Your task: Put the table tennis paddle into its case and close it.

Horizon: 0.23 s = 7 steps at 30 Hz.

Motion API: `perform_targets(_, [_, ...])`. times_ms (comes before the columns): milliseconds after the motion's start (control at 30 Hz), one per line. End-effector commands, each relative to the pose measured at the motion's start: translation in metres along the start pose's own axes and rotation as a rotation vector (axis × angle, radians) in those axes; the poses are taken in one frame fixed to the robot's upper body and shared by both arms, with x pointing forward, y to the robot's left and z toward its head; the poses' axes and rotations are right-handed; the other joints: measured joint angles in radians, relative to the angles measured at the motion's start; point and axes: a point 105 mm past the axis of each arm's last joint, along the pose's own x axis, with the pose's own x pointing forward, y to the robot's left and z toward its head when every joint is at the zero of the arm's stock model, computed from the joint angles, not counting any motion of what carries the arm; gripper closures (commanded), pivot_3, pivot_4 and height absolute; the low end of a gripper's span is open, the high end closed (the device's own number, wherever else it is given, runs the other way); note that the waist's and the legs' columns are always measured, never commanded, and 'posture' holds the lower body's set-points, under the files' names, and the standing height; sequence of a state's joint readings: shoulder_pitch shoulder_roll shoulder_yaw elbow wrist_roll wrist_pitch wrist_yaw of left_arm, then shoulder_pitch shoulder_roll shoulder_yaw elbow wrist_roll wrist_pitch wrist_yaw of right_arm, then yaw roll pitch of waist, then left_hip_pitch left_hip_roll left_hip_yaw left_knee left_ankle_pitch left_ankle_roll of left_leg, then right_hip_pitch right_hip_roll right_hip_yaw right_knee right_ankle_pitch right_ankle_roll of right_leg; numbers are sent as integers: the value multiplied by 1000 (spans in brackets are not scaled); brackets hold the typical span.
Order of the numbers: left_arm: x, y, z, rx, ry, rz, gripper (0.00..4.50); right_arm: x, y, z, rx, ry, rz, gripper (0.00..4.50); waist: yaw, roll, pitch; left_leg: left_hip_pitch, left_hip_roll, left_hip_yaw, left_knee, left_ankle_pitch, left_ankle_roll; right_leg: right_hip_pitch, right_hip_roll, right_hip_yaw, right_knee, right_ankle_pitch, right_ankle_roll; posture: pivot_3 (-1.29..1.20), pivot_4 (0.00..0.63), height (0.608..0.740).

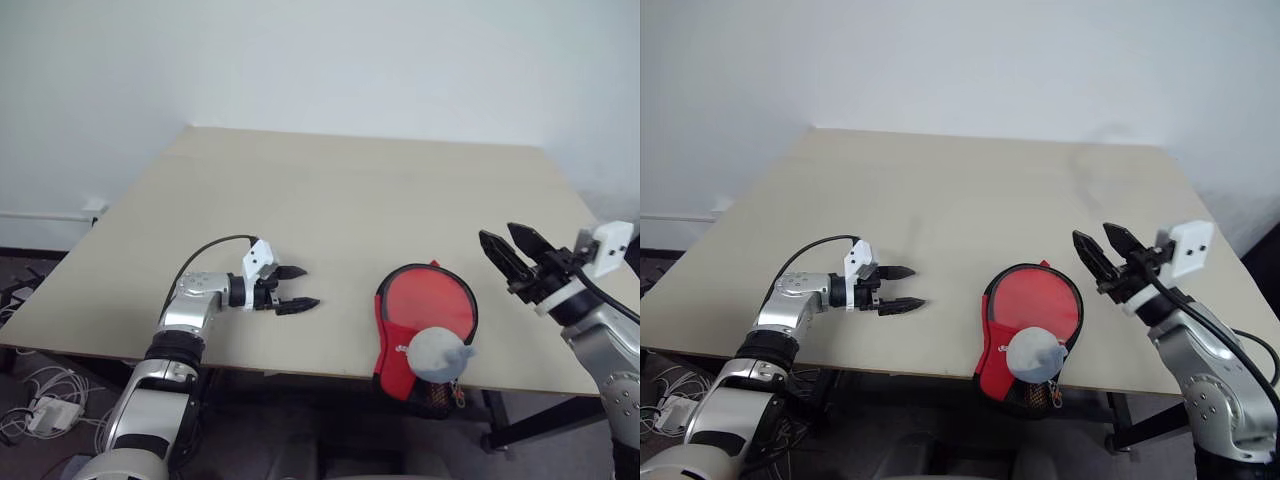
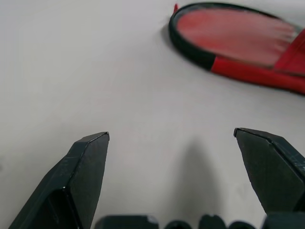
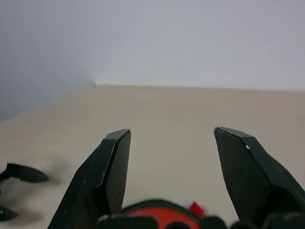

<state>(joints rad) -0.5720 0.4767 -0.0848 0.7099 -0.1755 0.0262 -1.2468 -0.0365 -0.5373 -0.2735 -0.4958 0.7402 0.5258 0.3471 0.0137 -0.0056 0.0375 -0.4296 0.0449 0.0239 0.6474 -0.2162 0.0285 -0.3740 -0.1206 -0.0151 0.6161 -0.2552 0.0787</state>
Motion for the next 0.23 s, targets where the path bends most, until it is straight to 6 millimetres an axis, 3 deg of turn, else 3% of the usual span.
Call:
perform_targets(33, [-12,6,4,15,-24,60,0,4,-3,-1,-33,20,9,1485,0,0,0,0,0,0,0,0,0,0,0,0,0,0,0,0,0,740])
perform_targets(233, [-8,4,2,14,-41,75,0,15,3,10,-62,-15,57,1485,-2,1,0,0,1,1,2,1,0,-1,0,2,7,0,0,0,0,740])
